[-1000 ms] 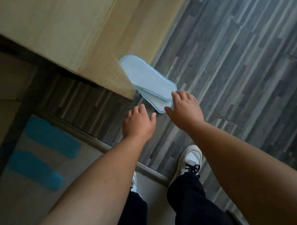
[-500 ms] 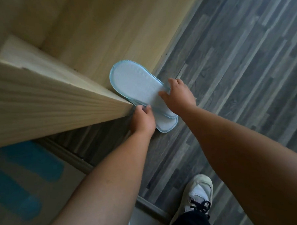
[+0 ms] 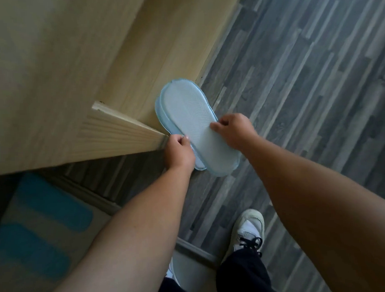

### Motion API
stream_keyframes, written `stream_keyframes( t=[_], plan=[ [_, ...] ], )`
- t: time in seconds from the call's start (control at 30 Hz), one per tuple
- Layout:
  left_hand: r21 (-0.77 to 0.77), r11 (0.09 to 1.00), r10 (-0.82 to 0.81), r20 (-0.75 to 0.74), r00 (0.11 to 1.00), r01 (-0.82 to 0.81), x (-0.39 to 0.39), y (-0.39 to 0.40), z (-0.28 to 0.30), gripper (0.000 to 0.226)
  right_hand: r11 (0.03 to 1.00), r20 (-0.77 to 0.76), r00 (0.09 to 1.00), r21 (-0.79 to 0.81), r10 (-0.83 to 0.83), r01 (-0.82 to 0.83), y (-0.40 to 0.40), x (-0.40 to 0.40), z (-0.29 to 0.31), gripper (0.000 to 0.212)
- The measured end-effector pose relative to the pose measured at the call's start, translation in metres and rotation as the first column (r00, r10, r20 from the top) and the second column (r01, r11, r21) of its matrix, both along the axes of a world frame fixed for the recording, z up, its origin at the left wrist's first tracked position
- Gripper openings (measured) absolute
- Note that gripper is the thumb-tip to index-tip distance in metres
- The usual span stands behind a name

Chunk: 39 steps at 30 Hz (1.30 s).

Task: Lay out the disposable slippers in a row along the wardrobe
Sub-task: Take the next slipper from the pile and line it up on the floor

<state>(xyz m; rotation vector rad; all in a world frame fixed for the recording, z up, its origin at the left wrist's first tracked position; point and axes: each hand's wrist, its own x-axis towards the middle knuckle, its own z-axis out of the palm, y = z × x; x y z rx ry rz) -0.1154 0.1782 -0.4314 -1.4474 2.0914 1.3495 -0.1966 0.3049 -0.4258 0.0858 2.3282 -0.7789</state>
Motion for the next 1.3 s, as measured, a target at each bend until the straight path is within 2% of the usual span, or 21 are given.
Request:
stream_keyframes(
  t=[0.13,0.27,0.37,0.43,0.53,0.63,0.73,1.07,1.3],
  plan=[
    [0.035,0.995,-0.089,-0.056,0.994,0.091,0.011,0.01,0.057,0.016,0.993,0.034,0.993,0.019,-0.117,0.116,0.026,0.033,0.055,0.031],
    [0.079,0.977,-0.194,-0.06,0.979,0.198,0.036,0.026,0.109,0.017,0.968,0.0,0.969,0.035,-0.249,0.248,0.047,0.073,0.108,0.025],
    [0.101,0.96,-0.258,-0.053,0.965,0.262,0.059,0.03,0.143,0.016,0.96,-0.023,0.963,0.066,-0.27,0.271,0.053,0.099,0.137,0.027],
    [0.109,0.946,-0.3,-0.055,0.952,0.305,0.073,0.027,0.156,0.015,0.948,-0.006,0.949,0.035,-0.315,0.315,0.055,0.113,0.149,0.019],
    [0.131,0.93,-0.343,-0.023,0.939,0.343,0.094,0.018,0.163,0.014,0.928,0.035,0.928,-0.024,-0.371,0.372,0.051,0.131,0.157,0.022],
    [0.11,0.919,-0.38,0.005,0.925,0.377,0.115,0.002,0.16,0.014,0.922,0.093,0.923,-0.074,-0.374,0.381,0.041,0.151,0.149,0.016],
    [0.056,0.919,-0.393,0.037,0.919,0.391,0.139,-0.016,0.155,0.013,0.919,0.156,0.921,-0.119,-0.357,0.377,0.022,0.174,0.138,0.009],
    [0.035,0.967,-0.254,0.098,0.962,0.252,0.221,-0.068,0.169,0.012,0.958,0.27,0.938,-0.121,-0.219,0.259,-0.037,0.228,0.149,0.016],
    [0.014,0.998,-0.057,0.108,0.992,0.056,0.281,-0.139,0.188,0.012,0.991,0.252,0.967,-0.132,0.031,0.003,-0.128,0.25,0.174,0.013]
  ],
)
